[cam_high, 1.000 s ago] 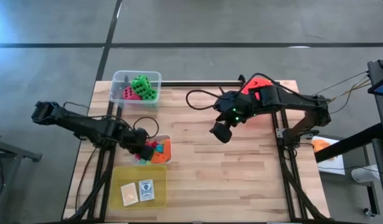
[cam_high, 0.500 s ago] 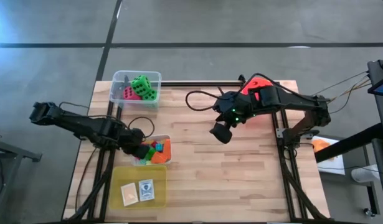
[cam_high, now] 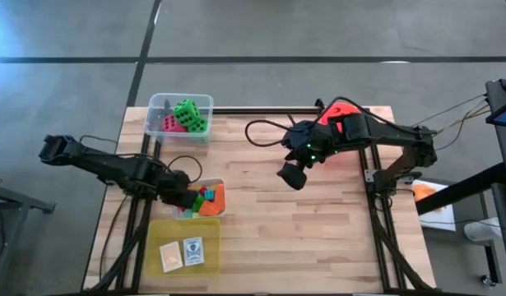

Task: Pick & Place Toys
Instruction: Put the red game piece into the white bin, then return to Home Position

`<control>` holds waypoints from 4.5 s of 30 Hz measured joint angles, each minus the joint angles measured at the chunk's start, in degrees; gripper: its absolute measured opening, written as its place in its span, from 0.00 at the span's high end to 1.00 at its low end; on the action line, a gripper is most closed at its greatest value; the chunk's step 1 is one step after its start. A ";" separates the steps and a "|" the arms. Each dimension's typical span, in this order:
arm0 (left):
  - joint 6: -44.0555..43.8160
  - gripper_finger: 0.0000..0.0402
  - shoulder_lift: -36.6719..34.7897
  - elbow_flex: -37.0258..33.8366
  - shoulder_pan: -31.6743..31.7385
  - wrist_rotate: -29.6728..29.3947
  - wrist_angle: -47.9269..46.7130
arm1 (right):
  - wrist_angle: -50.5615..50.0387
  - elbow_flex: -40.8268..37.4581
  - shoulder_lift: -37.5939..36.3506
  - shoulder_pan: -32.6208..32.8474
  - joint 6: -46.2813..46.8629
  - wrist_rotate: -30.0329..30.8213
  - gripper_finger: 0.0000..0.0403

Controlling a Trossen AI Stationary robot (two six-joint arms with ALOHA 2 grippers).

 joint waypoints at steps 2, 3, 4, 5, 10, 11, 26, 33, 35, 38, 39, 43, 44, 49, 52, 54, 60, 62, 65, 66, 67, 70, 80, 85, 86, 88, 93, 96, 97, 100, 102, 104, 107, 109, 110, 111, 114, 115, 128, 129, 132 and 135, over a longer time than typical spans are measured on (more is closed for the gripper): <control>-0.02 0.71 0.00 0.03 0.01 0.00 0.32 | 0.00 0.00 0.00 0.00 -0.28 0.02 0.25; -0.02 0.71 0.00 0.03 0.07 -0.02 0.48 | 0.00 0.00 0.00 0.00 -0.32 0.03 0.25; 0.00 0.71 0.00 0.03 0.07 -0.03 0.46 | 0.00 0.00 0.00 0.00 -0.32 0.07 0.25; -0.02 0.71 0.00 0.03 0.07 -0.04 0.44 | 0.00 0.00 0.00 0.00 -0.34 0.20 0.25; 0.04 0.47 -0.04 0.06 0.07 0.04 0.95 | -0.02 0.00 0.00 0.00 -0.45 0.41 0.25; 0.04 0.41 -0.04 0.09 0.07 0.12 0.98 | -0.02 0.00 0.00 0.00 -0.45 0.42 0.25; 2.48 0.08 -0.18 3.04 0.07 1.54 -0.52 | -0.15 0.00 -0.22 0.01 -0.71 -0.02 0.25; 5.76 0.15 -1.91 7.32 0.00 0.59 -8.38 | -0.20 0.00 -2.84 0.26 -0.88 0.02 0.25; 6.89 0.15 -2.21 7.90 0.00 0.59 -10.62 | -0.22 0.00 -3.24 0.26 -0.88 0.15 0.25; 7.36 0.15 -2.70 9.52 0.02 0.55 -14.81 | -0.18 -0.02 -4.19 0.38 -1.54 0.48 0.25; 8.27 0.15 -2.79 10.29 0.02 0.45 -15.99 | 0.01 -0.02 -4.67 0.72 -2.19 0.60 0.25; 17.76 0.15 -4.26 15.47 -0.32 -4.72 -17.35 | 3.32 -0.10 -7.15 2.81 -5.66 2.24 0.25; 20.02 0.15 -4.83 17.05 -0.59 -8.04 -17.50 | 4.17 -0.22 -7.88 3.39 -6.23 3.30 0.25; 31.48 0.15 -8.26 25.19 -2.72 -24.89 -17.48 | 8.93 -3.15 -13.47 5.43 -6.77 9.99 0.25; 38.73 0.15 -10.36 28.79 -2.73 -26.30 -17.12 | 13.42 -7.61 -17.09 5.75 -6.77 12.65 0.25; 38.99 0.15 -11.72 29.51 -2.73 -28.14 -14.37 | 14.89 -10.40 -19.02 5.77 -6.99 13.74 0.25; 46.30 0.15 -14.07 27.16 -2.73 -33.44 -8.04 | 9.53 -16.70 -25.08 4.94 -11.81 15.50 0.25; 51.61 0.15 -16.00 24.84 -2.73 -33.68 -1.99 | 12.51 -20.48 -27.57 5.38 -11.36 15.21 0.25; 59.15 0.15 -20.62 19.93 -2.73 -32.41 8.99 | 23.74 -27.76 -31.51 5.59 -15.82 10.56 0.25; 61.25 0.15 -22.39 17.91 -2.72 -31.67 12.08 | 28.00 -30.32 -33.01 5.56 -16.90 6.68 0.25; 62.82 0.15 -24.11 16.03 -2.57 -30.52 14.65 | 32.28 -33.04 -34.58 5.51 -17.75 3.33 0.25; 64.98 0.15 -28.78 9.95 -2.31 -29.01 18.53 | 41.99 -40.67 -39.65 5.52 -18.46 -1.03 0.25; 61.12 0.15 -42.48 -6.58 -2.25 -25.49 26.83 | 52.34 -61.83 -56.12 5.54 -10.88 4.81 0.25; 60.94 0.15 -48.60 -8.83 -2.25 -25.97 25.83 | 52.43 -68.02 -63.72 5.49 -9.09 8.74 0.25; 61.11 0.15 -49.86 -9.07 -2.25 -25.99 25.98 | 52.54 -68.99 -65.17 5.51 -9.35 8.70 0.25; 61.13 0.15 -52.13 -9.54 -2.23 -25.98 24.54 | 52.91 -70.83 -67.98 5.53 -9.65 8.71 0.25; 59.56 0.15 -53.29 -11.88 -2.21 -26.79 23.44 | 55.71 -75.49 -73.24 5.52 -11.05 8.61 0.25; 58.00 0.15 -52.68 -14.53 -2.21 -27.01 24.90 | 58.73 -79.01 -75.32 5.55 -9.76 8.09 0.25; 57.07 0.15 -52.70 -15.30 -2.21 -26.99 24.85 | 60.45 -80.36 -75.64 5.57 -9.54 7.92 0.25; 55.87 0.15 -53.21 -17.59 -2.21 -26.65 26.84 | 64.59 -84.35 -77.25 5.65 -9.74 5.76 0.25; 56.52 0.15 -53.47 -19.45 -2.22 -25.89 29.18 | 66.35 -86.51 -78.38 5.66 -9.63 5.04 0.25; 57.86 0.15 -53.53 -21.28 -2.21 -25.32 32.35 | 67.88 -89.06 -79.66 5.65 -8.98 5.35 0.25; 59.67 0.15 -53.51 -24.65 -2.23 -23.41 37.07 | 71.38 -92.77 -81.30 5.66 -8.95 4.37 0.25; 60.32 0.15 -53.49 -26.53 -2.23 -20.83 40.23 | 74.17 -95.29 -82.49 5.65 -8.76 3.82 0.25; 60.49 0.15 -53.44 -27.24 -2.25 -19.49 42.17 | 76.00 -96.59 -83.16 5.64 -8.25 3.77 0.25; 61.37 0.15 -53.25 -27.70 -2.25 -18.10 43.63 | 77.72 -98.10 -83.74 5.65 -7.59 3.30 0.25; 63.56 0.15 -53.09 -28.93 -2.25 -15.55 46.89 | 83.53 -102.61 -85.20 5.66 -6.73 0.74 0.25; 64.24 0.15 -53.05 -29.20 -2.25 -15.45 47.80 | 85.54 -104.06 -85.62 5.64 -6.68 -0.31 0.25; 68.87 0.15 -52.43 -29.39 -2.25 -15.85 47.51 | 78.22 -108.32 -88.98 5.64 -17.26 -2.25 0.25; 68.86 0.15 -52.37 -29.39 -2.25 -15.85 47.49 | 76.96 -108.32 -88.75 5.64 -18.75 -2.21 0.25; 68.87 0.15 -52.37 -29.39 -2.25 -15.85 47.49 | 73.14 -108.32 -88.11 5.66 -21.35 -2.18 0.25; 68.87 0.15 -52.37 -29.42 -2.25 -15.85 47.49 | 70.23 -108.32 -87.47 5.66 -22.77 -2.14 0.25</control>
